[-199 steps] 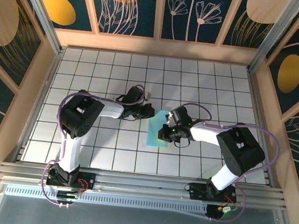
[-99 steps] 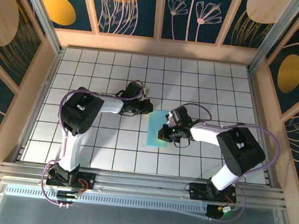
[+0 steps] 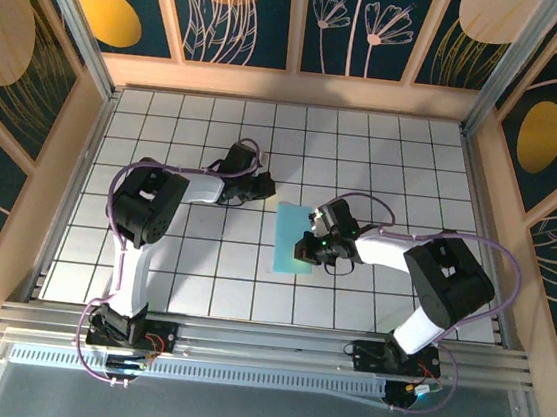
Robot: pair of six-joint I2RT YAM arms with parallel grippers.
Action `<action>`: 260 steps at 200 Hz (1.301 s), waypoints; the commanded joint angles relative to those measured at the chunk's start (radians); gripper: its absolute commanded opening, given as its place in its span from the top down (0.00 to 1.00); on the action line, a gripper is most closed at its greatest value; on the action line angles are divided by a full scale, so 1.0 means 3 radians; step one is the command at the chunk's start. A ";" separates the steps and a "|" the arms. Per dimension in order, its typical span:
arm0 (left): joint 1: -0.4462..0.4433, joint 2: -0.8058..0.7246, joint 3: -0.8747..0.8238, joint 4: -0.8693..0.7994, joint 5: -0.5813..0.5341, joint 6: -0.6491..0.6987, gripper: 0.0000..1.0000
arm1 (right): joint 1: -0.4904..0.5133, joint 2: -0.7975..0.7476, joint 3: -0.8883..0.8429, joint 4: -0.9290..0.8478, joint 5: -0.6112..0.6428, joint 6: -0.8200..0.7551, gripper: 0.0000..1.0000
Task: Fold a paper plane with a square sheet of paper (fold left side to right side)
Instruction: First fold the square sheet of paper in half at the center of the table, then hold the square sheet of paper at the center of the table.
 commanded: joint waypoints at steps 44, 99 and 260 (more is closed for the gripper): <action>-0.0348 -0.0962 -0.0852 0.0054 0.0169 -0.0240 0.99 | 0.0013 0.0164 -0.0201 -0.0439 0.0407 0.0065 1.00; -0.0654 -0.0849 -0.1113 0.0333 0.0087 -0.0572 0.98 | 0.0017 0.0169 -0.0199 -0.0449 0.0402 0.0070 1.00; -0.0689 -0.0618 -0.1134 0.0150 -0.0074 -0.0447 0.99 | -0.0241 -0.0510 0.0223 -0.0808 0.0126 -0.0063 0.67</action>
